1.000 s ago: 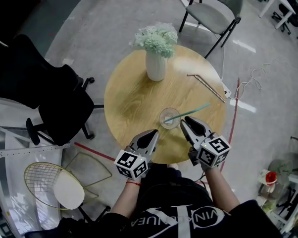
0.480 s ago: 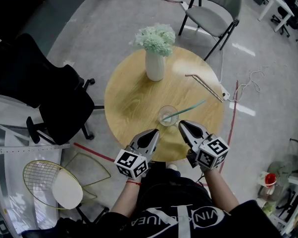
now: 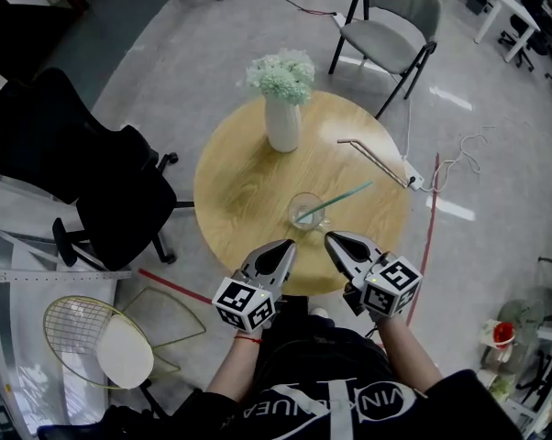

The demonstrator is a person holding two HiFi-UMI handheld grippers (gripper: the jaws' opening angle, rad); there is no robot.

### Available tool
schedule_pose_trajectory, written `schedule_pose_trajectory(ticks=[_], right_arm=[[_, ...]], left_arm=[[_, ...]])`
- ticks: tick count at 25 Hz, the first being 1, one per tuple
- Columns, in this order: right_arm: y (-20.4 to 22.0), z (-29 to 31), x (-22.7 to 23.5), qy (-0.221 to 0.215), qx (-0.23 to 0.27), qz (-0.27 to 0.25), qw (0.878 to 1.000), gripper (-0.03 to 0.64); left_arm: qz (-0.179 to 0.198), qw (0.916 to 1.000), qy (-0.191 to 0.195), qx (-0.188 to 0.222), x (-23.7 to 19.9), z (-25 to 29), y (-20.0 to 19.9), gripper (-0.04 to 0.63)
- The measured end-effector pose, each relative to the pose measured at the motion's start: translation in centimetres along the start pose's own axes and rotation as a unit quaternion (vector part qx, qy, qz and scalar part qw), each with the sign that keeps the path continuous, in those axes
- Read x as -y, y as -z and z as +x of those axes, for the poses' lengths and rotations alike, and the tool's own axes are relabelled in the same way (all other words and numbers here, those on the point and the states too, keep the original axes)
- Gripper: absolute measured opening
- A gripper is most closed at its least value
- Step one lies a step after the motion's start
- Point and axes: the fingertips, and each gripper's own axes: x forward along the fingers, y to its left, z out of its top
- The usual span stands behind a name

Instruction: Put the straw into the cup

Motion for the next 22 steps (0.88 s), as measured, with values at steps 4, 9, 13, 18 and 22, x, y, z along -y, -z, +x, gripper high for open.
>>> schedule_pose_trajectory(ticks=[4, 9, 13, 18, 22], right_arm=[[0.1, -0.8, -0.7, -0.006, -0.001, -0.006, 1.000, 0.003], [0.5, -1.5, -1.6, -0.009, -0.006, -0.022, 1.000, 0.003], [0.9, -2.1, -2.5, -0.009, -0.009, -0.031, 0.999, 0.003], [1.2, -3.1, -3.2, -0.012, -0.007, -0.039, 0.999, 0.003], [1.4, -4.0, -3.8, -0.014, -0.006, -0.043, 0.999, 0.003]], left_arm=[[0.005, 1.0000, -0.002, 0.005, 0.9, -0.4, -0.1, 0.012], [0.012, 0.9999, -0.006, 0.010, 1.9, -0.9, -0.1, 0.012], [0.024, 0.9996, -0.013, 0.009, 2.8, -1.2, 0.1, 0.012], [0.027, 0.9994, -0.017, 0.012, 3.9, -1.6, 0.4, 0.012], [0.029, 0.9992, -0.026, 0.014, 4.6, -2.3, 0.7, 0.012]])
